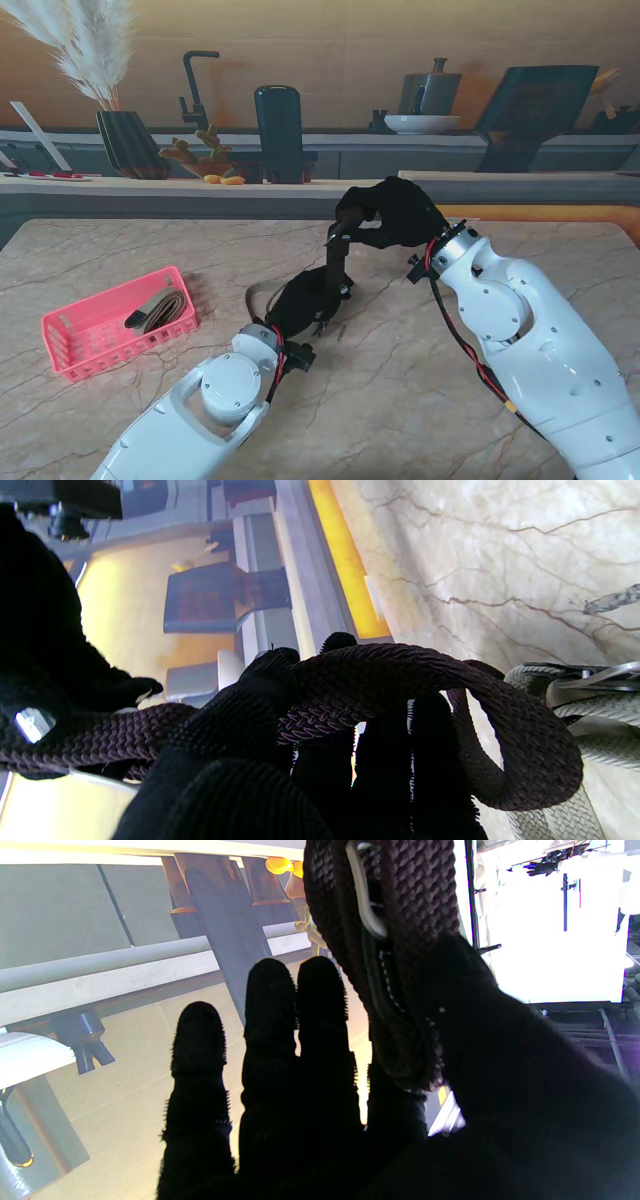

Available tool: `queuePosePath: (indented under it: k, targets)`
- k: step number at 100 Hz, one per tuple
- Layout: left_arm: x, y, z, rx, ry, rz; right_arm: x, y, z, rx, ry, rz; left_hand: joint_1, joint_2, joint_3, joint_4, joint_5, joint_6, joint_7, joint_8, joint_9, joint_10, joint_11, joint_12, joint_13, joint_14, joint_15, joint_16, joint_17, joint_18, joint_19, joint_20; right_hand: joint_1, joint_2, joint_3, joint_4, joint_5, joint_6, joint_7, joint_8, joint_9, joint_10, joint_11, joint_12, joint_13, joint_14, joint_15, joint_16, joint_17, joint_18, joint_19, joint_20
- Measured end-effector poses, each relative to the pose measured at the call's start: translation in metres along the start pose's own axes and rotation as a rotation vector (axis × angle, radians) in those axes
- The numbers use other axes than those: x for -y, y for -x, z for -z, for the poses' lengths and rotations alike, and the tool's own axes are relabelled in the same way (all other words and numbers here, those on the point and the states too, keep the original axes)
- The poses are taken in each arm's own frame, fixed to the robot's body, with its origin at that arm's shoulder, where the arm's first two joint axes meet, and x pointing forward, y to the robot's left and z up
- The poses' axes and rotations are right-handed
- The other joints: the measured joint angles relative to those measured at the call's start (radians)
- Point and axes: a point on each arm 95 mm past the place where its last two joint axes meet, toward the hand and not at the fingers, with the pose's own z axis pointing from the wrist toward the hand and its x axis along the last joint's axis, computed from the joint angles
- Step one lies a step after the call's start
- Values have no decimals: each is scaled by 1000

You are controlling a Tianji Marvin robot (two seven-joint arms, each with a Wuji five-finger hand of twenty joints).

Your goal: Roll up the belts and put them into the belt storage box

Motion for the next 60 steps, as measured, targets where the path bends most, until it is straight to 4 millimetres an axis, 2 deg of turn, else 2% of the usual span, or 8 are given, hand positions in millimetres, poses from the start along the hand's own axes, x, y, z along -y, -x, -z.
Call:
queuePosePath:
  k: [18, 27, 60]
  targets:
    - [-2, -1, -1, 24, -37, 81, 6, 0, 2, -23, 20, 84, 0, 0, 1, 0, 0, 0, 8, 0, 0, 0, 0, 0, 8, -1, -17, -20, 0, -3, -2, -18, 0, 0, 0, 0, -1, -3, 0, 0, 0, -4, 2, 0, 0, -3, 0, 0, 0, 0, 0, -8]
    - [-4, -2, 0, 30, -55, 96, 11, 1, 3, -31, 23, 98, -20, -23, 46, 0, 0, 0, 33, -1, 11, 0, 8, 2, 8, -1, -8, -52, 0, -3, -2, -30, 0, 0, 0, 0, -1, -3, 0, 0, 0, -7, 2, 0, 0, -6, 0, 0, 0, 0, 0, -8]
    - [-13, 0, -1, 67, -65, 139, 35, 1, 5, -15, 50, 132, -31, -33, 70, 0, 0, 16, 44, -11, 11, 0, 11, 2, 8, -1, -2, -64, 0, 0, 1, -37, 0, 1, 0, 1, -1, -3, 0, 0, 0, -8, 23, 0, 0, -6, 22, 0, 0, 0, 11, -10]
